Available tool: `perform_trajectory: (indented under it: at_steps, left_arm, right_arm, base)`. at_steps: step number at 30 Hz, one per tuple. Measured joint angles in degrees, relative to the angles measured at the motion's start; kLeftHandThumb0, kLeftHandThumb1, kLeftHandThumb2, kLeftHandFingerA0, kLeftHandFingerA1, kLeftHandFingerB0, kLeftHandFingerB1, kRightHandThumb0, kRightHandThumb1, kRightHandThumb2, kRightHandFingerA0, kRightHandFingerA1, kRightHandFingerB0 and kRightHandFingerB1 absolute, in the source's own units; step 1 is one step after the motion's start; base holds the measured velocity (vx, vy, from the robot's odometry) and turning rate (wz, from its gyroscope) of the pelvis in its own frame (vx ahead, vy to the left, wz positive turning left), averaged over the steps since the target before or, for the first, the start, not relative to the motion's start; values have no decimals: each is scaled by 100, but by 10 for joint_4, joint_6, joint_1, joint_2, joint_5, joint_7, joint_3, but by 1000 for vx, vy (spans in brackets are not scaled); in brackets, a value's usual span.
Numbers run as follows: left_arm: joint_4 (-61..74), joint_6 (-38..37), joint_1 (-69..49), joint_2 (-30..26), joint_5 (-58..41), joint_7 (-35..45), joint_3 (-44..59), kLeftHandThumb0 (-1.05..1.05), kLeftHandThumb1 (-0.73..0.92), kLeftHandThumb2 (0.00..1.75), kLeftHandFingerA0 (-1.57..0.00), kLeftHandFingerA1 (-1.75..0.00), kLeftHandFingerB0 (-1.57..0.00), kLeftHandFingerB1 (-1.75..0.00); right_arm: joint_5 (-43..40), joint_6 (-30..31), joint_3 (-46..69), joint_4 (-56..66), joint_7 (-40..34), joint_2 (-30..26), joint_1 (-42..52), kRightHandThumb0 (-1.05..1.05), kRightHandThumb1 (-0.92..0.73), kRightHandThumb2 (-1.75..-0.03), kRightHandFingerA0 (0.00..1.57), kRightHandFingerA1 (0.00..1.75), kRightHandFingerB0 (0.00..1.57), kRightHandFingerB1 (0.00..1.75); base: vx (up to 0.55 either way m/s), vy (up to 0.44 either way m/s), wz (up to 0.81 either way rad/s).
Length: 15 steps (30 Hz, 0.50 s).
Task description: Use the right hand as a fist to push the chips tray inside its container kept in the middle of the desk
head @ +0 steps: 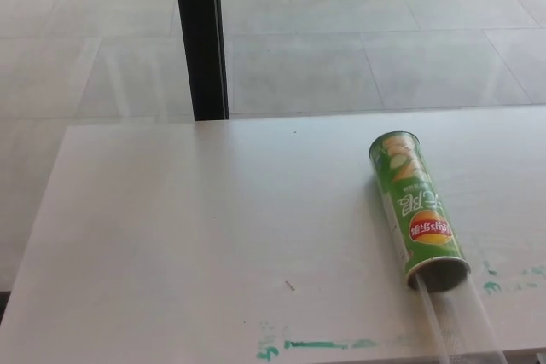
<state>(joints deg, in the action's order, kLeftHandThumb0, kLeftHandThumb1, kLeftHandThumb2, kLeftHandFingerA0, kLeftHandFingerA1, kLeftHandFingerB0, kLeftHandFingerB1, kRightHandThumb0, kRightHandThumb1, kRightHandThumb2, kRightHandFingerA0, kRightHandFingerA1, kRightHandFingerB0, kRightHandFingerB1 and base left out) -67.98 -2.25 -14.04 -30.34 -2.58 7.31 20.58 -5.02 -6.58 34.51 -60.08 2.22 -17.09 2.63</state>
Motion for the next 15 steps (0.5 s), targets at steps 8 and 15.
perform_trajectory:
  at_steps: [8, 15]
  left_arm:
    - [-29, -1, 9, -21, -24, 20, 49, -105, 91, 100, -53, -127, -29, -101]
    - [-44, -1, 15, -24, -35, 37, 66, -105, 89, 106, -41, -137, -21, -108]
  right_arm:
    - [-59, -28, 123, -21, -28, -28, -40, -81, -82, -65, 93, 125, 72, 79]
    - [-111, -37, 203, -18, -39, -92, -91, -84, -79, -63, 97, 114, 77, 66]
  base:
    - [0, 0, 0]
    - [0, 0, 0]
